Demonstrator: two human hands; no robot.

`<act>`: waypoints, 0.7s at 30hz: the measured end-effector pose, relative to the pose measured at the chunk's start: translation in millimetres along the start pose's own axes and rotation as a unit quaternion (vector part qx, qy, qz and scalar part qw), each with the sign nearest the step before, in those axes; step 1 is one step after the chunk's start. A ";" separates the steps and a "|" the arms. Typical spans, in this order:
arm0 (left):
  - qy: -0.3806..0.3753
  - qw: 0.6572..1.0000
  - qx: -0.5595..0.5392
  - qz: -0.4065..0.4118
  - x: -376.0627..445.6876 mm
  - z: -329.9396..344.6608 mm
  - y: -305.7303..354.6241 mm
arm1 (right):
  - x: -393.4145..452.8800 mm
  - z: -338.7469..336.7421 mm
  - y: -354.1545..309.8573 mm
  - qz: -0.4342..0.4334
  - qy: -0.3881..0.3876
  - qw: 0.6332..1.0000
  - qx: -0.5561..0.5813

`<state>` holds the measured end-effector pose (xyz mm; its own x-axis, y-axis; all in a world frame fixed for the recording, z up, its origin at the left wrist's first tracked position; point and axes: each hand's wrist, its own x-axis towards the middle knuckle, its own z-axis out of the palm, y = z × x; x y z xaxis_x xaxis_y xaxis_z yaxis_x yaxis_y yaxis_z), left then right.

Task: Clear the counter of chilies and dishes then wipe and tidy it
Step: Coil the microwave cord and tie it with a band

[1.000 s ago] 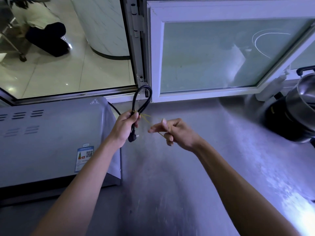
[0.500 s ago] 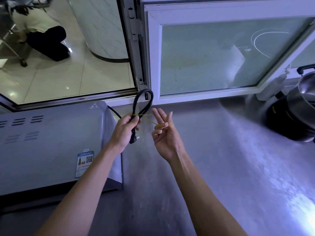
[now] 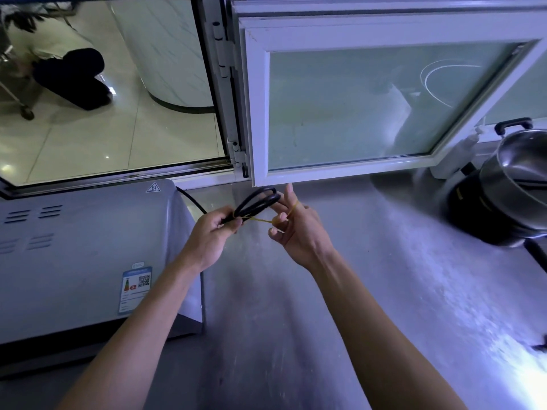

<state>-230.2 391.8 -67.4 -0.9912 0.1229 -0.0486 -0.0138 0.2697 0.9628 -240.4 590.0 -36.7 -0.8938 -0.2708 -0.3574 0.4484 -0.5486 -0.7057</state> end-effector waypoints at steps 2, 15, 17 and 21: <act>-0.009 0.998 0.063 0.015 -1.6 -1.0 -0.3 | -2.1 -3.9 -0.8 0.003 -0.004 0.999 -0.041; -0.046 0.879 0.444 0.167 5.6 1.5 2.5 | -5.2 -42.2 -7.2 0.003 -0.002 0.946 -0.324; -0.048 0.852 0.495 0.165 6.2 7.8 2.9 | -4.3 -47.4 -3.6 0.004 0.000 0.937 -0.348; -0.038 0.824 0.546 0.147 9.7 26.0 4.4 | 3.2 -47.7 7.8 -0.005 0.034 0.915 -0.402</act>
<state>-236.5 419.0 -70.5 -0.9190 0.3844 0.0879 0.3931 0.9109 0.1256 -239.5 622.6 -72.6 -0.9074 -0.2045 -0.3671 0.3238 0.2164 -0.9210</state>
